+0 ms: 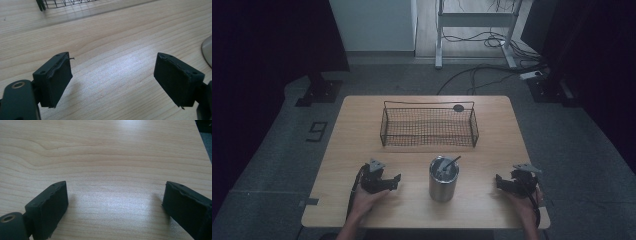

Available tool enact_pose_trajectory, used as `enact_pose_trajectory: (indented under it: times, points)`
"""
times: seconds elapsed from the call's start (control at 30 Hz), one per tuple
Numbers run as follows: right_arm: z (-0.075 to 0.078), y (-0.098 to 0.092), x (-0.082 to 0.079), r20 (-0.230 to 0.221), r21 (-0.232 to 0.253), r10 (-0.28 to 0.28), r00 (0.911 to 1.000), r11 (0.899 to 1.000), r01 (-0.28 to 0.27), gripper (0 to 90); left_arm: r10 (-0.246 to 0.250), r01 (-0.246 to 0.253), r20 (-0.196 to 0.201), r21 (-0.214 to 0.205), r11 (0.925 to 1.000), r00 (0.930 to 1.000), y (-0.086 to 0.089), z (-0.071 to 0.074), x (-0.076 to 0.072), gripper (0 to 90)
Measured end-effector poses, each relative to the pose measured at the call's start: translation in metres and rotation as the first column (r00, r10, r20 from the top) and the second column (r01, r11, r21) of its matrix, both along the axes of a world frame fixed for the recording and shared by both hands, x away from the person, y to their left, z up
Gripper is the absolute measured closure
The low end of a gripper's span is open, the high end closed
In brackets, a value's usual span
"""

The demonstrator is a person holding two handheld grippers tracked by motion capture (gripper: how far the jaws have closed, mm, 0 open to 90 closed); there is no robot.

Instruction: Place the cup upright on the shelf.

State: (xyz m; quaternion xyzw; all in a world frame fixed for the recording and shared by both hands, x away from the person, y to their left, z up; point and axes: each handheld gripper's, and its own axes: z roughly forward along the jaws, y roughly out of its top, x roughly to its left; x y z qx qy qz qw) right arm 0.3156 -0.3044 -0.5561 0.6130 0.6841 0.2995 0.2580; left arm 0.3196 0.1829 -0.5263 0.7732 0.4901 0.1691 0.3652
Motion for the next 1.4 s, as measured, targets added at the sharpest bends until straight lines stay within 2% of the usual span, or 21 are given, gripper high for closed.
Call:
enact_pose_trajectory:
  times: [0.37,0.57,0.67,0.73,0.87,1.1,1.23,1.33,1.4]
  points:
    - [0.0,0.0,0.0,0.001,0.0,-0.007,1.0,1.0,0.007,6.5,0.006,-0.004,0.038,-0.045,0.999,0.9993,0.009,0.008,-0.004,14.9]
    - [0.0,-0.001,0.0,0.001,0.001,-0.011,0.9999,1.0,0.011,6.7,0.008,-0.006,0.047,-0.053,0.9986,0.9989,0.011,0.011,-0.005,14.8]
    - [0.0,-0.001,0.0,0.001,0.001,-0.013,0.9999,1.0,0.013,6.7,0.025,-0.021,0.069,-0.054,0.9983,0.9973,0.013,0.013,-0.008,15.1]
    - [0.0,-0.001,0.0,0.001,0.001,-0.013,0.9999,1.0,0.013,6.7,0.008,-0.002,0.065,-0.086,0.9963,0.9979,0.014,0.019,-0.011,14.9]
    - [0.0,-0.001,0.0,0.001,0.001,-0.013,0.9999,1.0,0.013,6.6,-0.005,0.012,0.083,-0.083,0.9965,0.9965,0.013,0.026,-0.015,15.1]
    - [0.0,-0.001,0.0,0.001,0.001,-0.015,0.9999,1.0,0.015,6.7,-0.034,0.049,0.104,-0.143,0.9885,0.994,0.014,0.037,-0.021,15.5]
    - [0.0,-0.001,0.0,0.001,0.001,-0.017,0.9999,1.0,0.017,6.7,-0.044,0.061,0.104,-0.159,0.9854,0.9936,0.013,0.04,-0.022,15.1]
    - [0.0,-0.001,0.0,0.001,0.001,-0.018,0.9998,1.0,0.018,6.7,-0.08,0.095,0.098,-0.161,0.9824,0.9919,0.01,0.043,-0.025,15.1]
    - [0.0,-0.001,0.0,0.001,0.001,-0.019,0.9998,1.0,0.019,6.7,-0.109,0.127,0.117,-0.159,0.979,0.9871,0.005,0.046,-0.029,14.9]
